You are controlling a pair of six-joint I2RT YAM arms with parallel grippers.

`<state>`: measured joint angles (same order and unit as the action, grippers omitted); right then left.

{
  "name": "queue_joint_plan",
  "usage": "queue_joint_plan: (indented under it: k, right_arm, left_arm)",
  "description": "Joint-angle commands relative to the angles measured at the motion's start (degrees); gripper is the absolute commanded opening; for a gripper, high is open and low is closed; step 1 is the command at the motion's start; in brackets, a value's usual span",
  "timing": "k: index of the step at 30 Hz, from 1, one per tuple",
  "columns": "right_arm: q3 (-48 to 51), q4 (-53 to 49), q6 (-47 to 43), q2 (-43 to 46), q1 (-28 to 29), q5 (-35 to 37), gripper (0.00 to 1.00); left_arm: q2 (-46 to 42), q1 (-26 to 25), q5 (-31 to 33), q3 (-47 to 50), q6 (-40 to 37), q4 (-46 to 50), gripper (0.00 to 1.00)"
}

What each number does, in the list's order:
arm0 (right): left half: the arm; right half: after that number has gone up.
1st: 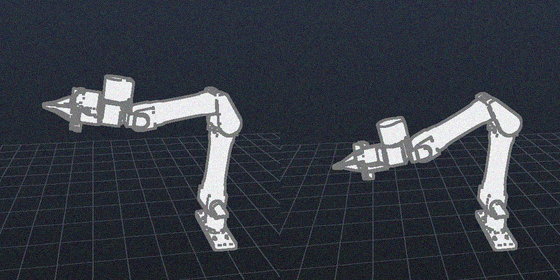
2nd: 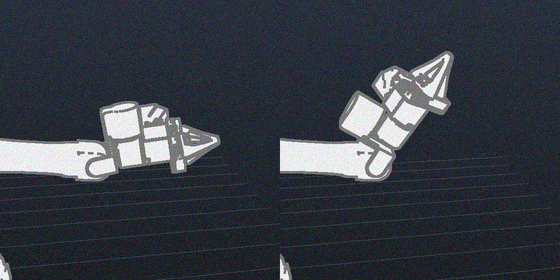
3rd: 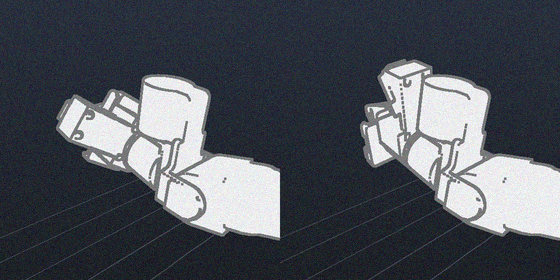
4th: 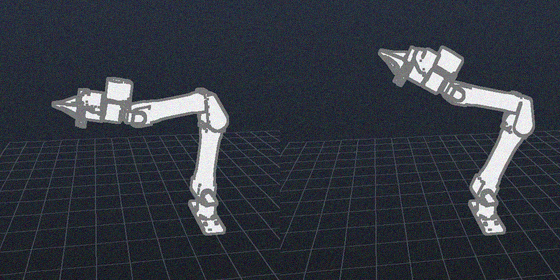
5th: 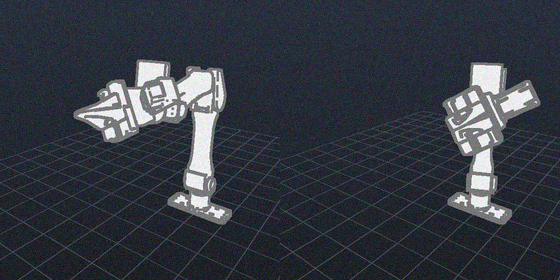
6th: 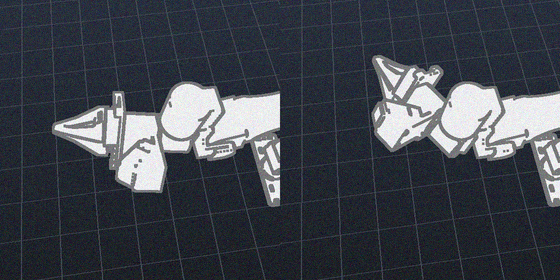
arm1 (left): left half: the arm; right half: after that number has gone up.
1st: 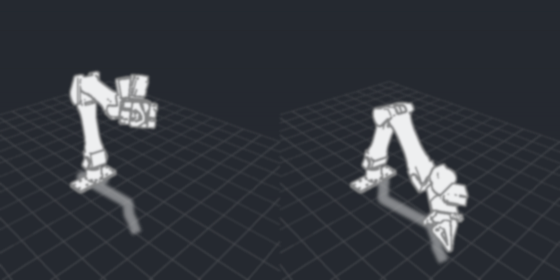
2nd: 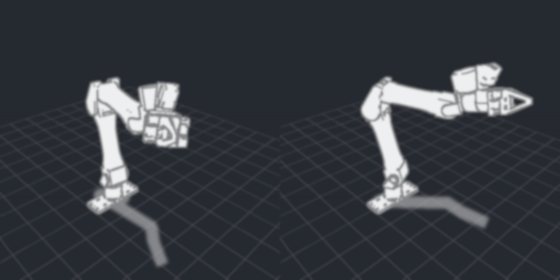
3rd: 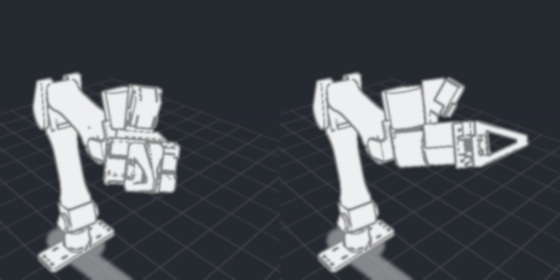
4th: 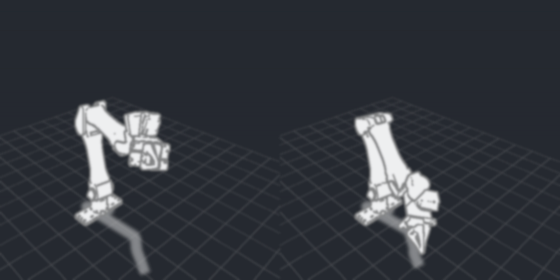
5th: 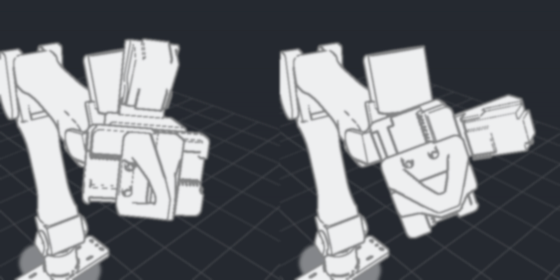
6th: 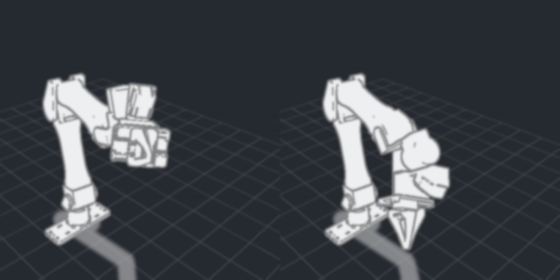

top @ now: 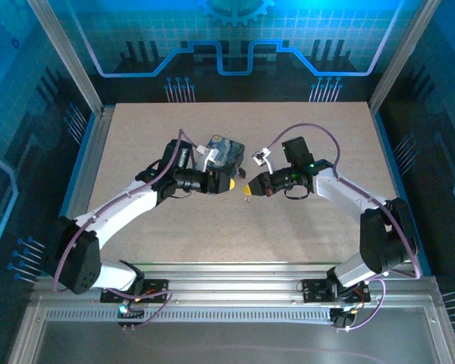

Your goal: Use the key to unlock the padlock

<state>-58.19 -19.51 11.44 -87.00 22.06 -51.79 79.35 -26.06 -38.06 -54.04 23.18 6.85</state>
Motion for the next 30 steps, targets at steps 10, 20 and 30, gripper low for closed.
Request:
queue_joint_plan:
  k: [10,20,30]
  right_arm:
    - [-1.4,5.7,4.3,0.7,-0.3,-7.1,0.00]
    - [-2.2,6.0,4.5,-1.0,0.6,-7.9,0.00]
    - [-3.5,6.0,4.9,-3.6,1.1,-8.2,0.00]
  left_arm:
    - [3.3,0.3,-6.7,3.0,5.6,-12.3,0.38]
    - [3.7,0.6,-8.4,5.2,9.2,-17.4,0.34]
    - [4.1,1.9,-11.1,7.9,14.4,-25.6,0.29]
